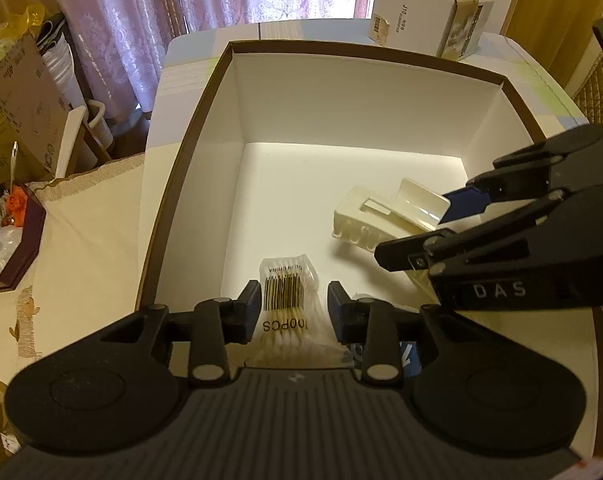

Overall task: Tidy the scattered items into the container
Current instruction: 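Open both grippers to drop the swab pack and clip into the box, then move both tools back toward the scrunchie, cable and bottle on the table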

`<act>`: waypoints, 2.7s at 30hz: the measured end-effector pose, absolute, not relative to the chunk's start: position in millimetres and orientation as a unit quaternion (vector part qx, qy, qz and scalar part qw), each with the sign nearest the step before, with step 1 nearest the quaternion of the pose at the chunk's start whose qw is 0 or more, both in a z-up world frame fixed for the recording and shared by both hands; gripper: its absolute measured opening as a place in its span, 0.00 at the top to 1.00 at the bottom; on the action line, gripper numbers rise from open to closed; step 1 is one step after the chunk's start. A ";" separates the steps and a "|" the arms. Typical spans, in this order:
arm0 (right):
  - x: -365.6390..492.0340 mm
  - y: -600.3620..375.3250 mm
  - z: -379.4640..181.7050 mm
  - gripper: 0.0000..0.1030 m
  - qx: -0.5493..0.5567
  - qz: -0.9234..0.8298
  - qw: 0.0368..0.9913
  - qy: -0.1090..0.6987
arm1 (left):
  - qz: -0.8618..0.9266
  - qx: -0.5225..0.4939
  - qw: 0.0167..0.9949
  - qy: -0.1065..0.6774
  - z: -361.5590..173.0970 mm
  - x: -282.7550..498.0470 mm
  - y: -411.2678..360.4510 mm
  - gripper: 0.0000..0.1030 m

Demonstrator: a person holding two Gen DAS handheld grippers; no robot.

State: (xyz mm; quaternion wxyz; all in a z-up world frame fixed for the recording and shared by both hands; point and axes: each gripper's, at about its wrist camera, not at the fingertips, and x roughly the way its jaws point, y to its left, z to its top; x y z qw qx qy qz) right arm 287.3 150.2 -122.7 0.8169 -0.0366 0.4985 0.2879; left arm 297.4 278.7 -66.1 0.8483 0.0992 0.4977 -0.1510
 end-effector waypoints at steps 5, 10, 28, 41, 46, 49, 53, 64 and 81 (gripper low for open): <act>280.4 147.1 -109.7 0.36 -0.032 0.298 0.829 0.472 | -0.148 0.101 0.845 0.504 -66.5 287.4 277.8 0.58; 266.7 139.0 -90.5 0.15 -0.044 0.304 0.834 0.458 | -0.148 0.093 0.846 0.504 -61.5 277.1 280.2 0.49; 194.2 122.4 -63.6 0.02 -0.106 0.322 0.839 0.426 | -0.141 0.104 0.856 0.486 -24.9 235.7 276.8 0.09; 149.9 116.2 -50.3 0.02 -0.114 0.331 0.841 0.413 | -0.140 0.110 0.865 0.470 -4.2 199.6 273.7 0.06; 135.6 112.7 -47.5 0.02 -0.116 0.331 0.843 0.409 | -0.139 0.114 0.866 0.467 0.3 185.6 271.9 0.05; 127.5 110.8 -46.2 0.02 -0.116 0.331 0.843 0.407 | -0.137 0.118 0.867 0.465 2.5 177.0 269.9 0.04; 115.9 108.4 -44.3 0.02 -0.118 0.331 0.844 0.404 | -0.136 0.120 0.868 0.462 6.5 165.5 266.8 0.04; 89.5 99.2 -40.8 0.02 -0.126 0.340 0.842 0.400 | -0.131 0.124 0.871 0.457 13.6 133.8 260.7 0.03; 63.0 71.4 -44.3 0.02 -0.130 0.364 0.827 0.407 | -0.112 0.113 0.868 0.471 11.1 96.4 241.2 0.02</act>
